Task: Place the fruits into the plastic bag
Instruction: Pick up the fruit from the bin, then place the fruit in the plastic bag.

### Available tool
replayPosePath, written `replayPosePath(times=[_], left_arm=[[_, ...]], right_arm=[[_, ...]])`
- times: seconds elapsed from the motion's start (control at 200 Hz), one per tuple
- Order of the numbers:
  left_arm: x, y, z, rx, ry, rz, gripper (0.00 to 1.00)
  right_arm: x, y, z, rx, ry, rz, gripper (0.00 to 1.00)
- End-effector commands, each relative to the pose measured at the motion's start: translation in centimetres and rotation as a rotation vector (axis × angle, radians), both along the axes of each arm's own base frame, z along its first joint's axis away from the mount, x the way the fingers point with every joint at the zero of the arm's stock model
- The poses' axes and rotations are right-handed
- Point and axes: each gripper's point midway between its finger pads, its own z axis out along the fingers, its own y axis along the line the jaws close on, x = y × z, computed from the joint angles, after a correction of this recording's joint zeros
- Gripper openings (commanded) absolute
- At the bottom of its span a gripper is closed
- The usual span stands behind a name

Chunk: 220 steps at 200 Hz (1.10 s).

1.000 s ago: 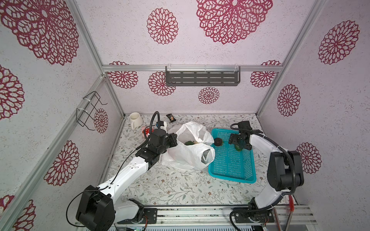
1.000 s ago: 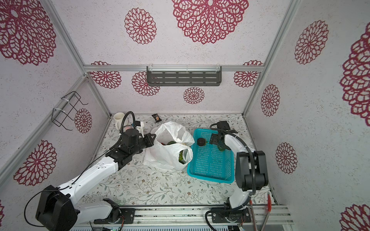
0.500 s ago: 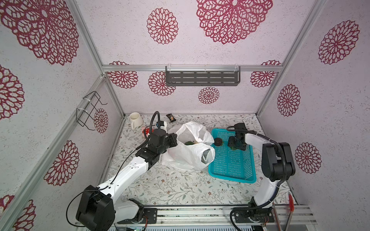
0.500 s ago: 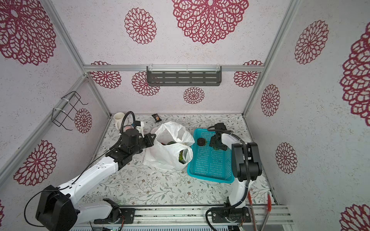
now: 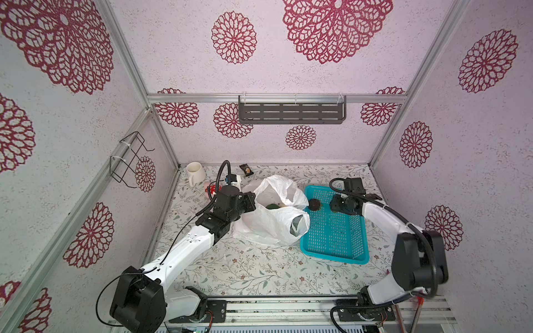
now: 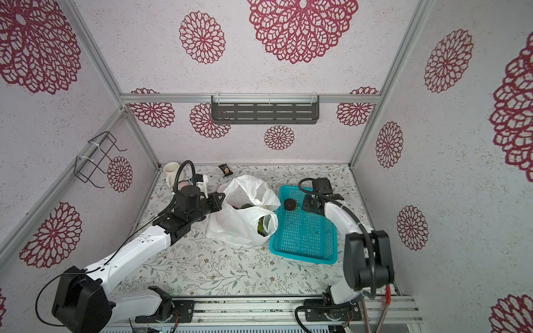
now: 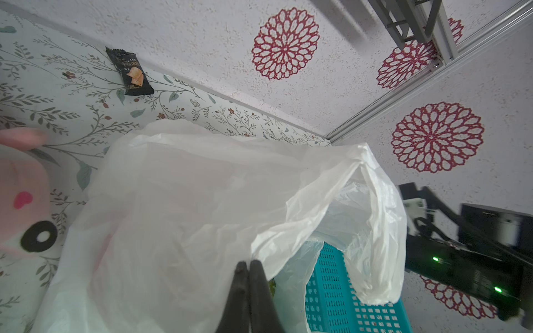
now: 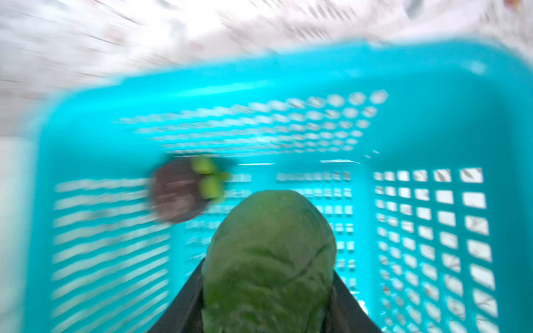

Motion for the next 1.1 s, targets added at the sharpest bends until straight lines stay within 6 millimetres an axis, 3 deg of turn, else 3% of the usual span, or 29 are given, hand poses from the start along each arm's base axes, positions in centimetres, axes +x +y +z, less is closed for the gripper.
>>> replayPosePath(times=[0.0,0.12,0.24,0.44,0.615,0.72,0.916,1.096], left_arm=[[0.2,-0.7,0.1,-0.005,-0.005,-0.021,0.0],[0.3,-0.9,0.2,-0.01,-0.005,-0.027,0.0],[0.3,-1.1,0.4,-0.011,-0.005,-0.032,0.0],[0.1,-1.3,0.6,-0.011,-0.004,-0.047,0.0],[-0.3,-1.6,0.8,-0.013,-0.005,-0.066,0.0],[-0.6,-1.6,0.7,-0.008,-0.006,-0.074,0.0],[-1.4,-1.3,0.6,-0.002,-0.01,-0.07,0.0],[-1.7,-0.6,0.2,0.015,-0.011,-0.047,0.0]], right_arm=[[-2.0,7.0,5.8,0.211,-0.169,0.269,0.37],[-5.2,13.2,8.3,0.396,-0.196,0.488,0.39],[-8.7,18.6,9.2,0.476,-0.171,0.7,0.39],[-13.1,24.3,6.7,0.441,-0.029,0.943,0.37],[-14.6,27.1,3.9,0.41,0.077,1.028,0.37],[-13.1,27.7,3.2,0.372,0.059,0.987,0.38],[-5.3,25.7,1.9,0.14,-0.038,0.711,0.39],[0.1,23.4,1.8,-0.01,-0.069,0.523,0.42]])
